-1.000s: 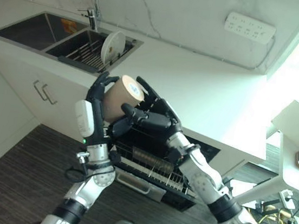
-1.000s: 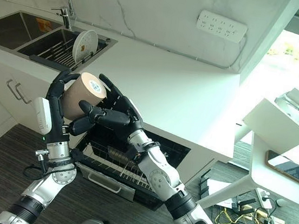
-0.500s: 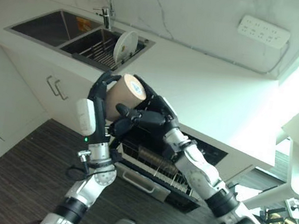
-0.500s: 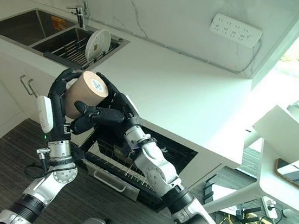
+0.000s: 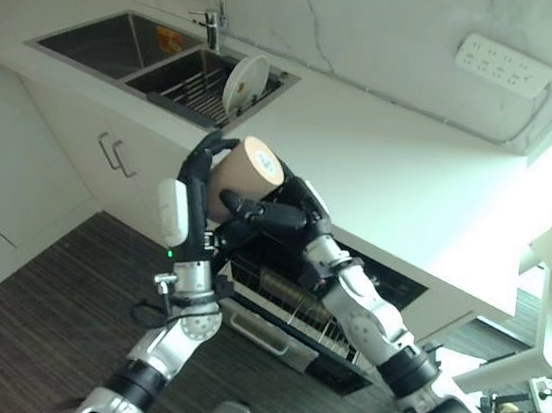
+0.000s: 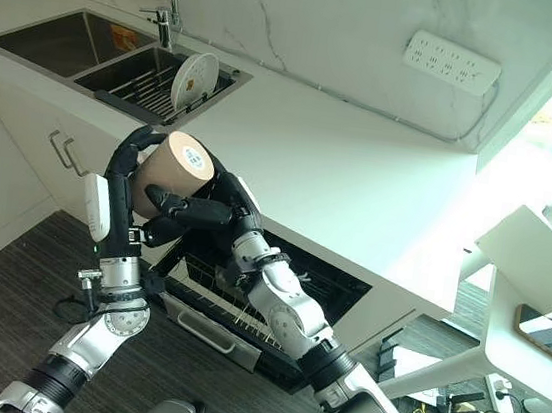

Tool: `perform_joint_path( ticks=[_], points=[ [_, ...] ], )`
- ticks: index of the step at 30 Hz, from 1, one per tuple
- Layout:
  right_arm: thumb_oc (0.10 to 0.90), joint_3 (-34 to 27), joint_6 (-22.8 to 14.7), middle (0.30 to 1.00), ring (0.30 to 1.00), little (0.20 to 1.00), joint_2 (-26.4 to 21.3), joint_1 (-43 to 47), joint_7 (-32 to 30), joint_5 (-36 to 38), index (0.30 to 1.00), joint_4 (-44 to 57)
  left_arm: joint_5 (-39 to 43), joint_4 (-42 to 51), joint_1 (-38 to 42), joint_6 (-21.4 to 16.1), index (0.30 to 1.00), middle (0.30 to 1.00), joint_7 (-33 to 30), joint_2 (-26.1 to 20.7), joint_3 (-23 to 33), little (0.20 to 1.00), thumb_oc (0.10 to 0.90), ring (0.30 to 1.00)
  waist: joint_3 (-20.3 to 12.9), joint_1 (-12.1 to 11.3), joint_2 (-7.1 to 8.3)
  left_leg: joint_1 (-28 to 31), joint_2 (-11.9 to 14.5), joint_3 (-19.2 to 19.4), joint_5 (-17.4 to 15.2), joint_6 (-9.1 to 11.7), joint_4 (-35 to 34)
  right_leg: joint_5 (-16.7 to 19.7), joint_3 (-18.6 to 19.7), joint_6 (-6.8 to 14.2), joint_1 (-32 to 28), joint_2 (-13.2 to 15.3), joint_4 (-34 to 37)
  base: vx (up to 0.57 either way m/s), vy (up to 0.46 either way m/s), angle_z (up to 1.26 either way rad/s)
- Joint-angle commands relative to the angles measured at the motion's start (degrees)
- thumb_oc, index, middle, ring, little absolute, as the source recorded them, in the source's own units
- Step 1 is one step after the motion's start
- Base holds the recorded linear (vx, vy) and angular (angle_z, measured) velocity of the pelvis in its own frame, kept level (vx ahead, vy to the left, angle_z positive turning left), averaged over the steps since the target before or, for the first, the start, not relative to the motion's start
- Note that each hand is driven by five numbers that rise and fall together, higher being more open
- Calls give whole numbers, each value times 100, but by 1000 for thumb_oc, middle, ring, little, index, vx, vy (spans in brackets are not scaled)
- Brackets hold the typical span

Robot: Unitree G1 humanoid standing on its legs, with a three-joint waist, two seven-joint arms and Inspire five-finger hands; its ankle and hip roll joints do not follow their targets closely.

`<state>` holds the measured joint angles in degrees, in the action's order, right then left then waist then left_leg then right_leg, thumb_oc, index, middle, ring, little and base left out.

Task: Place the dishes in the dishwasher.

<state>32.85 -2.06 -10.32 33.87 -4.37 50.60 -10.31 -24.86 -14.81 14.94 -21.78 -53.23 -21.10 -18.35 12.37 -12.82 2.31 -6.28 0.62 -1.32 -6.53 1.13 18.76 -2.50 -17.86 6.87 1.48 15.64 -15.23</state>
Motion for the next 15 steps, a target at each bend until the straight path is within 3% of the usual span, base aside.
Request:
perform_joint_path(
  ticks=[1,2,3,8,13,14,15],
  points=[
    [558,116,-592,538,538,538,902,1301,358,-152,538,92,-134,732,1143,-760,300,300,293,186,-861,300,400,300,-162,-20,18,514,175,231,-721,19,-157,-507,245,308,2,196,-196,0,0,0],
    [428,128,-645,342,342,342,906,1323,386,-163,342,105,-84,735,1143,-768,300,300,343,186,-872,300,400,300,-159,-24,20,518,176,232,-719,20,-157,-502,238,308,3,199,-196,0,0,0],
    [400,135,-713,300,300,300,909,1341,383,-184,300,133,-60,707,1132,-805,300,300,344,198,-899,300,400,300,-155,-26,22,517,178,234,-720,21,-157,-503,236,305,4,202,-196,0,0,0],
    [400,133,-857,300,300,300,965,1437,483,184,300,229,222,681,1050,-945,300,300,577,255,-975,300,400,300,-149,-69,24,514,165,221,-722,18,-157,-502,202,297,-1,212,-196,2,3,6],
    [400,55,-1444,300,300,300,1015,1351,135,166,300,253,766,547,909,-1073,300,300,982,332,-1102,300,400,300,-121,-105,10,512,159,219,-717,5,-157,-469,154,303,-1,242,-196,-2,-5,3],
    [400,-3,-1675,300,300,300,1020,1297,-73,233,300,275,849,516,876,-1041,900,900,1091,336,-1117,900,800,900,-116,-92,-11,520,163,228,-711,1,-157,-464,164,297,-6,243,-196,-2,32,4],
    [400,-83,-1939,300,300,300,1028,1240,-248,260,300,307,903,468,837,-997,900,900,1237,328,-1141,900,800,900,-114,-75,-32,517,172,248,-706,1,-157,-465,165,292,-4,242,-196,-2,37,4]
  ],
)
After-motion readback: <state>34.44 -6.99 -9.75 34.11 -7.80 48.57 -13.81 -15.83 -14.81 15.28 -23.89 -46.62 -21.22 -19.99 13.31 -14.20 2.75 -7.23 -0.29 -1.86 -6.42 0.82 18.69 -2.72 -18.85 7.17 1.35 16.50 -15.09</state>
